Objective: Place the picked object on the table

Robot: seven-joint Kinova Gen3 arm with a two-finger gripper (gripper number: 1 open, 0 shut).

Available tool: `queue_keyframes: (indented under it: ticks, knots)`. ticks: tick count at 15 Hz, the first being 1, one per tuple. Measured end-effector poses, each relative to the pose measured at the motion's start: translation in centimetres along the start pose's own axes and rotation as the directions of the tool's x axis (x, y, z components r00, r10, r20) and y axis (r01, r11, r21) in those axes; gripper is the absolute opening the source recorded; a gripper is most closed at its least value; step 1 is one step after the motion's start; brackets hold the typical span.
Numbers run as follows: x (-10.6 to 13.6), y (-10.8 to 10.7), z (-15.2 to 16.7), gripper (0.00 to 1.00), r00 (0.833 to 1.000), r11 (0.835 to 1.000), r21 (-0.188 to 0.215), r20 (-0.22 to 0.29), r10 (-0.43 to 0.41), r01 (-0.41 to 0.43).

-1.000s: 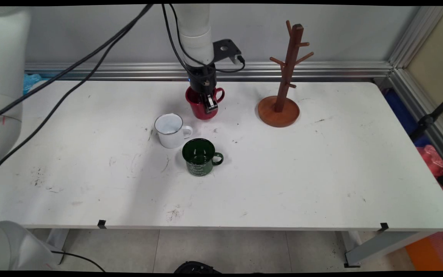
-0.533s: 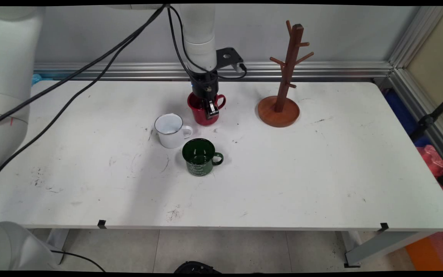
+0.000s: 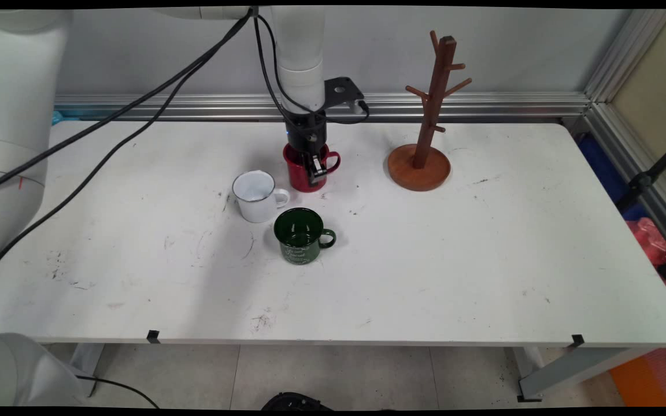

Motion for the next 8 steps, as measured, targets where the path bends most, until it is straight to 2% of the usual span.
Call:
queue_keyframes:
  ticks: [4, 8]
  knots:
    - [-0.18, -0.11, 0.31, 1.0, 1.0, 1.0, -0.001, 0.005, -0.007, 0.007]
    - [-0.39, -0.23, 0.24, 1.0, 1.0, 1.0, -0.001, -0.012, -0.001, 0.001]
